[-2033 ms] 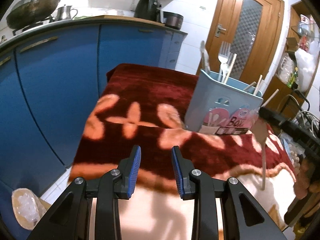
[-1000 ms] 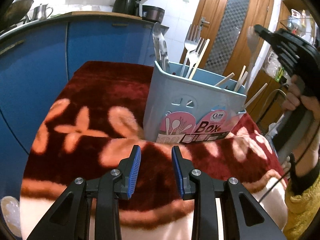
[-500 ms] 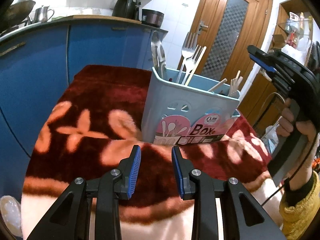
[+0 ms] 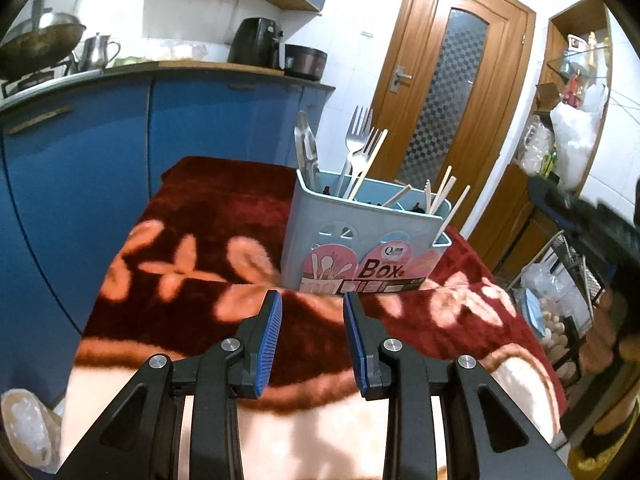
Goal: Organize utensils
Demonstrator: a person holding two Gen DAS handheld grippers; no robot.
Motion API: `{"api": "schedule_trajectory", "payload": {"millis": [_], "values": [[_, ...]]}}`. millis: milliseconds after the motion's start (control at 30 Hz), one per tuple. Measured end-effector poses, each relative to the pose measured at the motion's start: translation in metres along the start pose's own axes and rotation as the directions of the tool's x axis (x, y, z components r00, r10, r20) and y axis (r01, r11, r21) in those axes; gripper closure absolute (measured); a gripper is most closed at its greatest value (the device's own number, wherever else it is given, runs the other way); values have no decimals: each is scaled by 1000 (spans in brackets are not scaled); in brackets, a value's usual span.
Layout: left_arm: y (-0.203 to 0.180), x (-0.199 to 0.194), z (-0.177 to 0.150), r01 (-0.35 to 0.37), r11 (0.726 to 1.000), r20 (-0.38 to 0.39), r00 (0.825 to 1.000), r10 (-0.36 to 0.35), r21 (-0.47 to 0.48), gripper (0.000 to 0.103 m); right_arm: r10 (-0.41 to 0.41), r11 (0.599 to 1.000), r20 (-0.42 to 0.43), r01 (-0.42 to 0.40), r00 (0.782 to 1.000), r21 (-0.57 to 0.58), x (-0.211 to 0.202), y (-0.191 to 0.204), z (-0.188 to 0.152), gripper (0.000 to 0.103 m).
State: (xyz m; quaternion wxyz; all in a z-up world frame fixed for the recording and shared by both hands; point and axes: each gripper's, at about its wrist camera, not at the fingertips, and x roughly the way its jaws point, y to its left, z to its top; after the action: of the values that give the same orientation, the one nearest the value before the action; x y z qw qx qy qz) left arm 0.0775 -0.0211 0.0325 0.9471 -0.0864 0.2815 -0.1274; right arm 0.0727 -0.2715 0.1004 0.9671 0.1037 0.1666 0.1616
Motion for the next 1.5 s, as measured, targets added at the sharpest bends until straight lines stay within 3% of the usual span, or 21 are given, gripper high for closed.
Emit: {"api": "schedule_trajectory", "payload": {"millis": [267,300,367,467,533,733,867,1067,1167,1267,1500], "values": [[-1,-19,-20,-47,999,26,999,46,26,67,-17,999,-56,15,998,-28,-28,6,-48,72],[-1,-21,-23,-53,998,29,998,52,28,56,-21,999,-60,19,998,-30,-29,6,-52,67],[-1,-27,-29,-60,998,41,997,59,31,43,-27,999,-77,25,997,-24,-32,5,-64,59],[1,-33,-38,-84,996,64,995,82,29,35,-41,999,-103,40,994,-11,-36,2,-82,49],[4,-36,-44,-99,995,75,992,97,21,23,-55,998,-116,54,992,-14,-38,1,-92,42],[1,-31,-62,-169,982,89,983,161,81,20,-78,996,-128,71,989,-53,-46,6,-118,16],[-5,-26,-75,-192,975,118,977,178,115,20,-120,986,-76,110,990,-122,-48,13,-134,1],[-8,-19,-85,-224,970,174,963,205,98,20,-215,963,7,213,977,-165,-42,13,-149,0],[-9,-25,-82,-237,968,229,950,212,85,20,-229,959,53,235,972,-161,-46,12,-146,0],[-9,-23,-80,-238,968,232,949,215,80,20,-244,952,103,259,964,-164,-49,12,-142,0],[-11,-17,-82,-236,967,212,954,211,97,19,-231,960,70,239,970,-148,-42,4,-142,0]]}}
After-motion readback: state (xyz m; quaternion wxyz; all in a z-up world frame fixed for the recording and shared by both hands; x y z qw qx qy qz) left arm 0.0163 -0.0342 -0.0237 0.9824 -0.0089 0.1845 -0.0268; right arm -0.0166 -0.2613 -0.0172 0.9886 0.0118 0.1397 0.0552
